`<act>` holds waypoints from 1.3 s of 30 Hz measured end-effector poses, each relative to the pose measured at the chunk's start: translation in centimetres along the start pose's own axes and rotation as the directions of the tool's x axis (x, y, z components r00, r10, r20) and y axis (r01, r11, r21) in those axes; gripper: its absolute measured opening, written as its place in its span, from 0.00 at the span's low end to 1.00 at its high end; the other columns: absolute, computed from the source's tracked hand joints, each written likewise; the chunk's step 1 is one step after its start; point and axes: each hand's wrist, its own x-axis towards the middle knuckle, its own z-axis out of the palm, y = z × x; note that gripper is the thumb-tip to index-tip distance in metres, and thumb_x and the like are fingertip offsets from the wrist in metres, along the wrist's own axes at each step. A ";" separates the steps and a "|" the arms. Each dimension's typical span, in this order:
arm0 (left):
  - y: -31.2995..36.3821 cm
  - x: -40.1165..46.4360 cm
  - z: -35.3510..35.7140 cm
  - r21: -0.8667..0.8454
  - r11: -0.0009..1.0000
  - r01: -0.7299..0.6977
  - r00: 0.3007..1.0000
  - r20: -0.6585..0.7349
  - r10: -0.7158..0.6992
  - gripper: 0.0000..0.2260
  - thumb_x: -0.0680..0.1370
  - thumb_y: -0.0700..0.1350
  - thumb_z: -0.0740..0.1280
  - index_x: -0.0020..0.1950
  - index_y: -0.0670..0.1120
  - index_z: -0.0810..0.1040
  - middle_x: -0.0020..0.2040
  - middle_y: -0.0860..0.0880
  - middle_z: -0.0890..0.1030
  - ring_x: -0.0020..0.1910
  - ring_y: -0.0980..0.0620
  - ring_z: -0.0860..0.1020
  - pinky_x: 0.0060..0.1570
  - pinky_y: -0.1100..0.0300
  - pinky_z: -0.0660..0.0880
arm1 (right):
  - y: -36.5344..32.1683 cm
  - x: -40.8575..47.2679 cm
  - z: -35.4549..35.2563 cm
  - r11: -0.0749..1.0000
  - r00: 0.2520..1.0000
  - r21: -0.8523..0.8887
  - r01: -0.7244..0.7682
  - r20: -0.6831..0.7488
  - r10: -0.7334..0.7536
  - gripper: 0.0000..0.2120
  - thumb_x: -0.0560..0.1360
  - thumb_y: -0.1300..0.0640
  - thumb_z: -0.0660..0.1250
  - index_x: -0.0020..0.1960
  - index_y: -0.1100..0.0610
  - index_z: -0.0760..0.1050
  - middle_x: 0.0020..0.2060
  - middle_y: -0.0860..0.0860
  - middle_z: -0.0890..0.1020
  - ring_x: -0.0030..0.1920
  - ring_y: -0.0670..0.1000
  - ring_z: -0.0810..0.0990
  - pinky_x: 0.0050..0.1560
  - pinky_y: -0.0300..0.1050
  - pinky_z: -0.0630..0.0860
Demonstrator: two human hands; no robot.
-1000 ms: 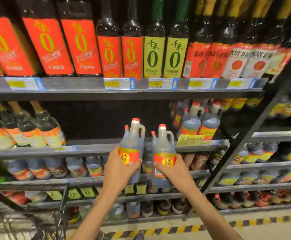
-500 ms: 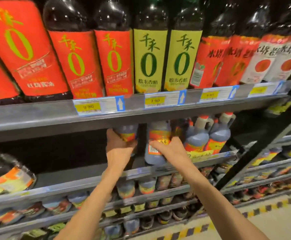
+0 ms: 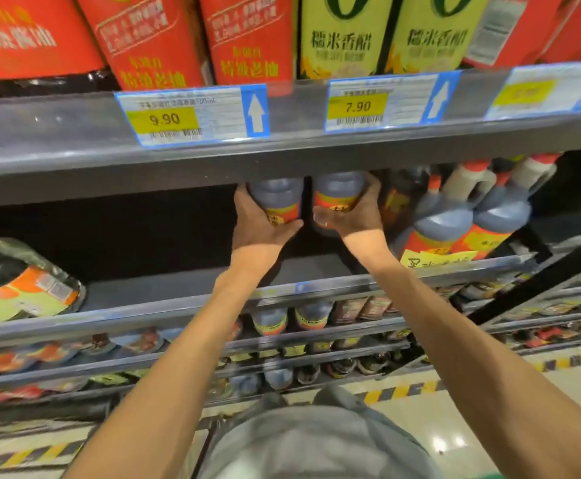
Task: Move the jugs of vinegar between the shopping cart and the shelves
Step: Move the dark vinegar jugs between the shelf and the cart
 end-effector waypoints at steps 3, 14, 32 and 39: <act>-1.5 0.2 -1.0 0.065 0.998 -0.017 0.991 0.134 0.008 0.46 0.68 0.51 0.82 0.76 0.46 0.56 0.72 0.48 0.72 0.67 0.50 0.75 0.62 0.57 0.74 | 0.5 -0.2 0.3 0.999 1.000 0.036 0.017 -0.001 -0.017 0.47 0.66 0.69 0.81 0.76 0.63 0.55 0.57 0.42 0.74 0.51 0.32 0.77 0.50 0.23 0.72; -1.6 0.9 -0.6 0.159 0.987 0.027 0.976 0.211 -0.061 0.34 0.72 0.48 0.79 0.70 0.44 0.62 0.70 0.44 0.74 0.68 0.43 0.74 0.62 0.53 0.71 | 2.5 0.1 1.2 0.932 0.989 -0.337 -0.133 0.014 0.146 0.41 0.67 0.49 0.82 0.69 0.67 0.66 0.65 0.62 0.76 0.66 0.62 0.76 0.65 0.53 0.72; -1.6 4.3 4.0 0.185 0.982 0.022 0.998 0.055 -0.033 0.35 0.71 0.51 0.79 0.72 0.46 0.64 0.71 0.45 0.73 0.73 0.43 0.69 0.69 0.42 0.71 | 2.8 2.4 3.0 0.969 0.985 -0.229 -0.091 -0.163 0.054 0.33 0.77 0.52 0.74 0.73 0.65 0.63 0.69 0.62 0.75 0.69 0.63 0.75 0.67 0.55 0.74; -1.5 5.0 4.6 0.189 0.982 -0.014 0.998 0.055 0.004 0.33 0.72 0.52 0.78 0.70 0.46 0.65 0.70 0.44 0.73 0.71 0.43 0.70 0.66 0.44 0.72 | 3.0 2.7 3.2 0.938 0.985 -0.330 -0.102 -0.167 0.049 0.34 0.80 0.53 0.69 0.79 0.63 0.57 0.75 0.62 0.66 0.75 0.62 0.68 0.72 0.52 0.67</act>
